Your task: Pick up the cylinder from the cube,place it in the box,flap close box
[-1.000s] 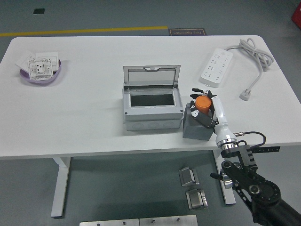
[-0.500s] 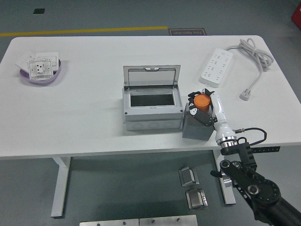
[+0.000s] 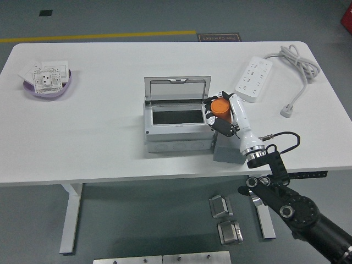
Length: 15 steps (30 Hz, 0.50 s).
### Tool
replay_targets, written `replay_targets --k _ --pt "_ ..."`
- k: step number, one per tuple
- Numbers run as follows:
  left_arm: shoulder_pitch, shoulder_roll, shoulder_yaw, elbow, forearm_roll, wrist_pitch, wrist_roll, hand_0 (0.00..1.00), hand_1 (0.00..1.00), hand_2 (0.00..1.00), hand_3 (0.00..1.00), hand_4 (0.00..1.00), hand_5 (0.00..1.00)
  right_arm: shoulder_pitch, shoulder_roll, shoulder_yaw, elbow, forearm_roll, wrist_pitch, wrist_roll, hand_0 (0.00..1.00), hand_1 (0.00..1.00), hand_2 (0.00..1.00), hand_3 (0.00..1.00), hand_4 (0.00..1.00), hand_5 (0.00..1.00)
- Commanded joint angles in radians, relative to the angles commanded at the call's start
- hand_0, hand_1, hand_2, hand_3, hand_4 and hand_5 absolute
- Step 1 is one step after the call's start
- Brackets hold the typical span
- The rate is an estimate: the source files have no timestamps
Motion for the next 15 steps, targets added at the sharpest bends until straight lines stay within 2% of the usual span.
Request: replay_targets --k 1,2,7,8,13,15 --pt "0.001 0.001 -0.003 0.000 0.003 0.000 0.000 0.630 0.589 0.550 0.601 0.513 0.039 0.017 0.003 -0.013 -0.002 -0.019 0.007 -0.019 0.527 0.401 0.431 0.255 0.002 0.002" --pt "0.002 0.002 -0.006 0.000 0.006 0.000 0.000 0.629 0.590 0.551 0.600 0.515 0.050 0.035 0.007 -0.027 -0.005 -0.040 0.015 -0.041 0.273 0.325 0.436 0.254 0.002 0.002" --pt "0.004 0.006 -0.016 0.000 0.016 0.002 0.000 0.629 0.590 0.551 0.600 0.515 0.050 0.106 0.032 -0.080 -0.022 -0.130 0.054 -0.140 0.273 0.325 0.436 0.254 0.002 0.002" --pt "0.004 0.007 -0.017 0.000 0.017 0.002 0.001 0.625 0.593 0.551 0.598 0.515 0.056 0.119 0.038 -0.090 -0.027 -0.141 0.061 -0.159 0.002 0.192 0.423 0.246 0.002 0.002" --pt "0.006 0.010 -0.022 0.000 0.023 0.002 0.001 0.625 0.593 0.551 0.598 0.515 0.056 0.173 0.063 -0.138 -0.059 -0.167 0.086 -0.212 0.002 0.192 0.423 0.246 0.002 0.002" --pt "0.005 0.012 -0.021 0.000 0.023 0.001 0.002 0.625 0.593 0.552 0.599 0.514 0.056 0.190 0.069 -0.154 -0.074 -0.169 0.092 -0.221 0.002 0.161 0.413 0.236 0.002 0.002"
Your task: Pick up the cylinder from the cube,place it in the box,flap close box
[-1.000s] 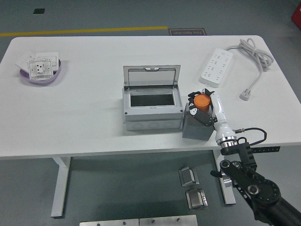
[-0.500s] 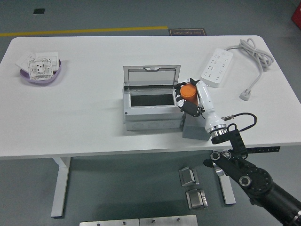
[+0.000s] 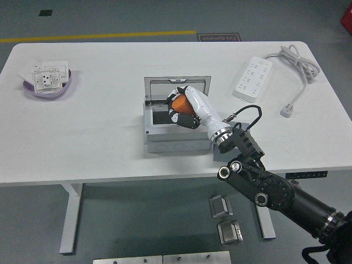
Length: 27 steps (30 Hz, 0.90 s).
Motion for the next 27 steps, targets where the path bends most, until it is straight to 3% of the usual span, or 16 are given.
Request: replay_targets --k 12,22,23,27 --pt "-0.011 0.007 0.023 0.000 -0.011 -0.001 0.000 0.624 0.595 0.552 0.599 0.514 0.057 0.139 -0.006 -0.157 -0.129 0.033 0.048 -0.006 0.002 0.161 0.418 0.237 0.002 0.002" --pt "-0.014 0.009 0.020 0.000 -0.002 -0.005 0.002 0.622 0.597 0.552 0.596 0.508 0.052 0.210 -0.018 -0.235 -0.187 0.019 0.104 0.005 0.002 0.175 0.422 0.238 0.002 0.002" --pt "-0.014 0.009 0.020 0.000 -0.002 -0.005 0.002 0.622 0.598 0.552 0.596 0.507 0.052 0.211 -0.018 -0.237 -0.188 0.018 0.106 0.005 0.208 0.370 0.484 0.386 0.210 0.002" --pt "-0.014 0.009 0.020 0.000 0.000 -0.006 0.002 0.622 0.598 0.552 0.596 0.507 0.052 0.219 -0.014 -0.253 -0.191 0.012 0.112 0.005 0.208 0.370 0.484 0.386 0.210 0.002"
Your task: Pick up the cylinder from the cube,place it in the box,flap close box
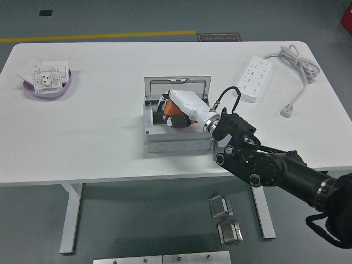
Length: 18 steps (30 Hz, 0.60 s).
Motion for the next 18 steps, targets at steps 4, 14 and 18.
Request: replay_targets --k 4,14,18 --pt "-0.002 0.000 0.007 0.000 -0.005 -0.001 0.000 0.622 0.599 0.550 0.595 0.507 0.053 0.006 0.005 -0.015 0.000 -0.001 0.000 0.003 0.511 0.570 0.639 0.668 0.524 0.075" --pt "-0.006 0.000 0.018 0.000 -0.011 -0.003 0.001 0.622 0.599 0.549 0.594 0.504 0.055 0.009 0.002 -0.025 0.001 0.006 -0.008 0.020 0.532 0.577 0.636 0.684 0.756 0.216" --pt "-0.007 0.000 0.021 0.000 -0.012 -0.003 0.001 0.622 0.599 0.549 0.594 0.504 0.055 0.007 -0.003 -0.022 0.000 0.006 -0.009 0.024 0.532 0.577 0.636 0.684 0.756 0.216"
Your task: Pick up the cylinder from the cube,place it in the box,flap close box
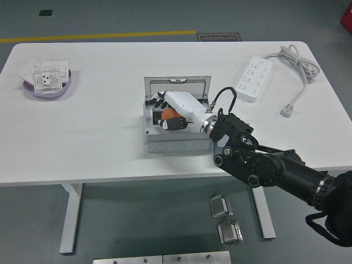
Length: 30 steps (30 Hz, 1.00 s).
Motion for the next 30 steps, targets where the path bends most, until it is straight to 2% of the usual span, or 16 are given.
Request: replay_targets --k 2,7,11,19,23,26,30 --pt "-0.001 0.000 0.002 0.000 -0.001 0.000 0.000 0.622 0.599 0.550 0.594 0.502 0.057 -0.001 -0.002 0.001 -0.002 -0.001 0.000 0.001 0.533 0.554 0.619 0.684 0.783 0.248" --pt "0.001 -0.003 0.000 0.000 0.001 -0.001 0.001 0.622 0.599 0.550 0.594 0.502 0.057 -0.007 -0.013 0.013 0.022 0.000 0.002 -0.005 0.533 0.554 0.619 0.684 0.783 0.248" --pt "0.007 -0.008 -0.014 0.000 0.012 -0.001 0.002 0.622 0.597 0.549 0.595 0.500 0.057 -0.018 -0.046 0.031 0.097 0.027 0.010 -0.020 0.525 0.549 0.609 0.682 0.797 0.268" --pt "0.015 -0.017 -0.036 0.000 0.030 -0.003 0.005 0.622 0.597 0.549 0.595 0.499 0.059 -0.033 -0.132 0.097 0.278 0.092 0.064 -0.072 0.520 0.542 0.600 0.680 0.820 0.296" --pt "0.016 -0.019 -0.036 0.000 0.033 -0.004 0.007 0.622 0.596 0.548 0.595 0.498 0.060 -0.010 -0.149 0.133 0.350 0.115 0.088 -0.089 0.507 0.524 0.602 0.673 0.811 0.299" --pt "0.015 -0.019 -0.034 0.000 0.035 -0.005 0.009 0.622 0.593 0.547 0.594 0.496 0.059 0.027 -0.149 0.165 0.345 0.115 0.100 -0.096 0.508 0.513 0.604 0.671 0.795 0.304" --pt "0.014 -0.017 -0.038 0.000 0.043 -0.007 0.011 0.622 0.593 0.547 0.594 0.496 0.059 0.085 -0.134 0.192 0.278 0.135 0.110 -0.086 0.508 0.513 0.604 0.671 0.795 0.304"
